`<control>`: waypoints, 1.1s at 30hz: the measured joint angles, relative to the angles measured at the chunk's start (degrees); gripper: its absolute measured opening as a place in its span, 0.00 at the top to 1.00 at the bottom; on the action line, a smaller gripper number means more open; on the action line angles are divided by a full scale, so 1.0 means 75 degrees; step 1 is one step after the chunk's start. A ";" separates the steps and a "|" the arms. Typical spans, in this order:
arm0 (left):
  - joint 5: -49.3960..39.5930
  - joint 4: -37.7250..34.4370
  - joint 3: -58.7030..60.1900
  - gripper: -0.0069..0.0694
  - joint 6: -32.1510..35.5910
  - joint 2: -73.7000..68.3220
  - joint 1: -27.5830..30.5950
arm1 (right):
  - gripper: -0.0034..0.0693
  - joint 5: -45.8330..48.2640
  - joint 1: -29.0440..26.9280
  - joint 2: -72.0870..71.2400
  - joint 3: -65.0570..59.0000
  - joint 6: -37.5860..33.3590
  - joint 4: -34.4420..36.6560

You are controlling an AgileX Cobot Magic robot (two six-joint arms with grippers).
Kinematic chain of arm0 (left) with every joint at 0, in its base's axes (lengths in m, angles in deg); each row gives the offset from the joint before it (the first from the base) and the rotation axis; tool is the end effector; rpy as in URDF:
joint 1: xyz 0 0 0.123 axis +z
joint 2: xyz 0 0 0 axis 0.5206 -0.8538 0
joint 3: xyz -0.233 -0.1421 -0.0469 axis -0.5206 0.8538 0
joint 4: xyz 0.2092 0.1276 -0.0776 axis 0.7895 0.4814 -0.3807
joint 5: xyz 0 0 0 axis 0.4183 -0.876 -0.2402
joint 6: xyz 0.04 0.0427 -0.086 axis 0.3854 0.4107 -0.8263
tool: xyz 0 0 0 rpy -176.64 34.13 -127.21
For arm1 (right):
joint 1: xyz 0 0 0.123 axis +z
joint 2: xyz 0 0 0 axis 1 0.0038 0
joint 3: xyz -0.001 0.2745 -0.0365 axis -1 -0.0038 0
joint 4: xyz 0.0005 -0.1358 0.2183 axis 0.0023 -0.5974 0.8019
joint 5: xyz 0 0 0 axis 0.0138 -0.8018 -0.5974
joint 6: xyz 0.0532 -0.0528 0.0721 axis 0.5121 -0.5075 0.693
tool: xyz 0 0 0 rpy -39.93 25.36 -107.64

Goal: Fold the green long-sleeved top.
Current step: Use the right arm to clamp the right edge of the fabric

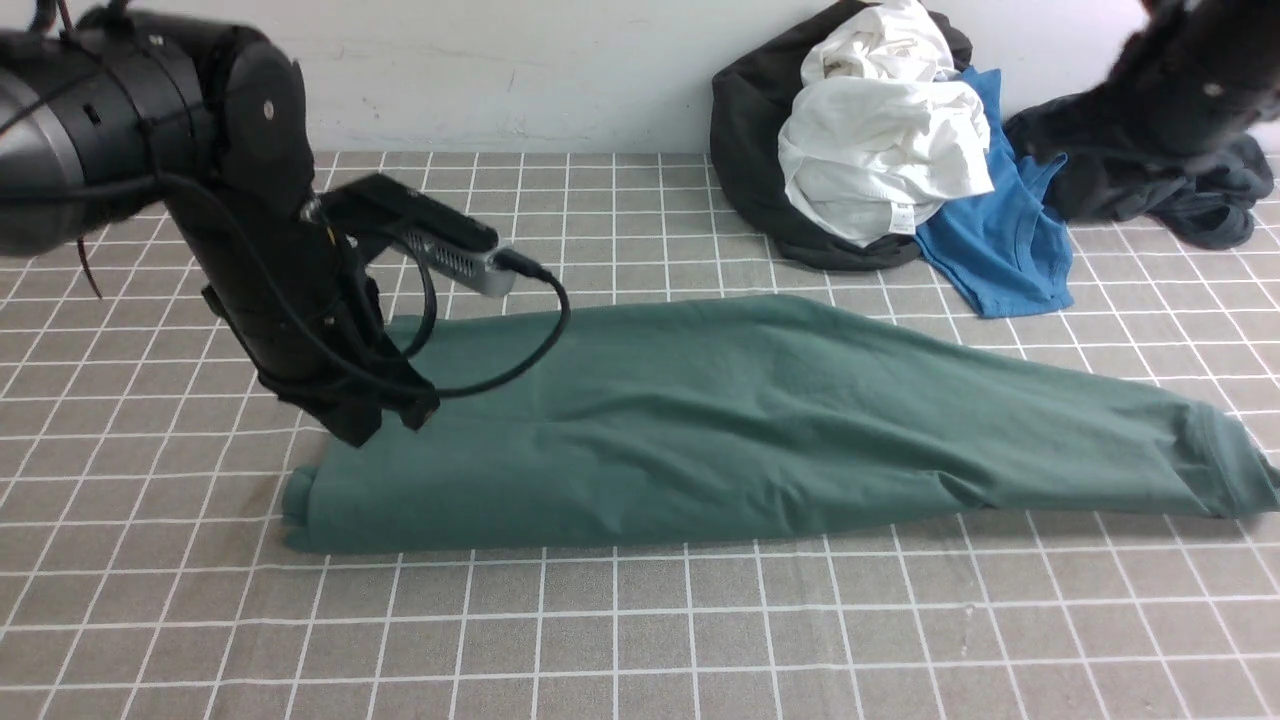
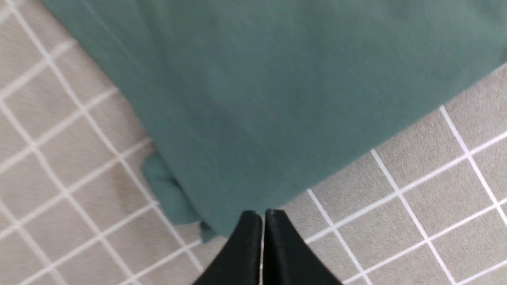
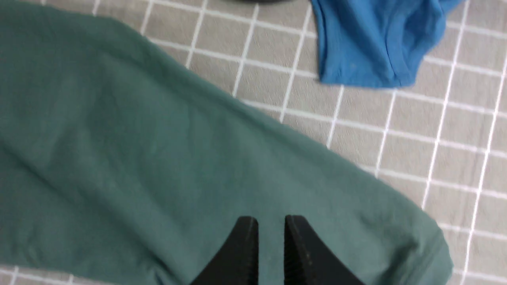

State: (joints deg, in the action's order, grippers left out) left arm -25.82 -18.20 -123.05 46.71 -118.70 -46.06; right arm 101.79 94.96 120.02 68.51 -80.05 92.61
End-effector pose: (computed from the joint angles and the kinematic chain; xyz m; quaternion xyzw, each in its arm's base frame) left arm 0.3467 -0.0960 0.2241 0.2571 0.9614 -0.0236 0.0953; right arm 0.3957 0.0414 0.3113 -0.1220 0.9758 0.0210 0.1804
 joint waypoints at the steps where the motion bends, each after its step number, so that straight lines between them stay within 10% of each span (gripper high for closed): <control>1: 0.0273 -0.0089 0.0341 0.92 0.0003 -0.0051 0.0000 | 0.82 -0.0139 -0.0218 -0.0413 -0.0684 0.0007 0.0000; 13: 0.1178 -0.0195 0.0954 0.92 0.0010 -0.1175 0.0000 | 0.77 -0.2417 -0.1934 -0.1038 -0.4647 0.0164 -0.0024; 25: 0.1254 0.0052 0.0892 0.92 0.0051 -0.1365 0.0325 | 0.20 -0.3488 -0.2489 0.0257 -0.4712 0.0571 0.0237; 33: 0.1362 -0.0289 0.0876 0.92 0.0051 -0.1391 0.0946 | 0.11 -0.3892 -0.2489 0.0644 -0.4312 0.0826 0.0526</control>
State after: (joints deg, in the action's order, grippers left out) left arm -15.60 -20.37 -116.48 47.10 -129.13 -38.96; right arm 72.60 76.29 124.86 36.17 -73.86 96.55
